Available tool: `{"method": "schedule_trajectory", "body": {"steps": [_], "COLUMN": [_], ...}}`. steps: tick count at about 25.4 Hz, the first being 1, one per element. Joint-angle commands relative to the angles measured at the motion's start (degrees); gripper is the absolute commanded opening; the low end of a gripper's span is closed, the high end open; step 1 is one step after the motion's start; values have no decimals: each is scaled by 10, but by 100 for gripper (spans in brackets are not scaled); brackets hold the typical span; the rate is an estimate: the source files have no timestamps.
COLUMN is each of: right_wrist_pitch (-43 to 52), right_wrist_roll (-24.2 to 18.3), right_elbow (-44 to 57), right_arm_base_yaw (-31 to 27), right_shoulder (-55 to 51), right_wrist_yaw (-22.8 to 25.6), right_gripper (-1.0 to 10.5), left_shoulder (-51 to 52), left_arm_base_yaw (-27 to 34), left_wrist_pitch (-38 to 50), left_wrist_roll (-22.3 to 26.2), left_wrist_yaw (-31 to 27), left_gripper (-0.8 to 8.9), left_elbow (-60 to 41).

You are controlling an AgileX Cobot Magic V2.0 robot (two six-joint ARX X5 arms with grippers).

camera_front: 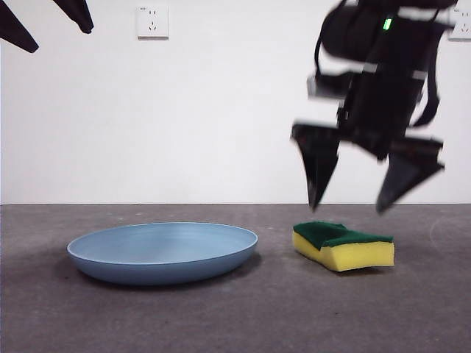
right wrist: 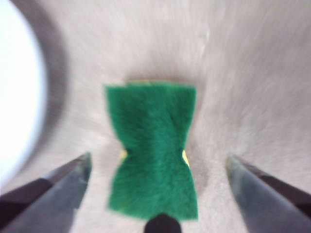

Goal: Pick up the plate,pick up the cloth,clean the plate with the cloth

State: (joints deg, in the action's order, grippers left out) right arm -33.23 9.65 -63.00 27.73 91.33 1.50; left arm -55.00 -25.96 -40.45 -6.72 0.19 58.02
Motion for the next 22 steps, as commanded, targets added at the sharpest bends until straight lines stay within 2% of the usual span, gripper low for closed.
{"method": "schedule_trajectory", "body": {"steps": [1,2,3,6,8,14,17,20,22], "right_wrist_pitch": [-13,-19,-25,-28,-26,-8,49,93,122], "right_wrist_roll": [-3,-3,-3,-14,-23,-61,-76,-79,-83], "right_elbow": [-2,-2,-2,-2,-2,8,70,145,194], "right_arm_base_yaw": [2,2,2,2,2,24,40,50,54], "right_shoulder": [-53,-72,-100,-179,-231,-341,-401,-448,-476], "right_wrist_yaw": [-1,-1,-1,-1,-1,4,5,35,36], "right_gripper": [104,22,-16,-12,-12,-12,-12,-12,-12], "left_shoulder": [0,0,0,2,13,92,145,196,224], "left_arm_base_yaw": [-2,-2,-2,-2,-2,-4,-4,-4,-4], "left_wrist_pitch": [1,2,2,14,30,58,93,132,154], "left_wrist_roll": [-4,1,9,10,30,55,55,52,51], "left_wrist_yaw": [-1,-1,-1,-1,-2,-30,-30,-30,-30], "left_gripper": [174,29,-3,-8,-8,-8,-8,-8,-8], "left_elbow": [-4,-4,-4,-4,-4,-19,-76,-149,-191]}}
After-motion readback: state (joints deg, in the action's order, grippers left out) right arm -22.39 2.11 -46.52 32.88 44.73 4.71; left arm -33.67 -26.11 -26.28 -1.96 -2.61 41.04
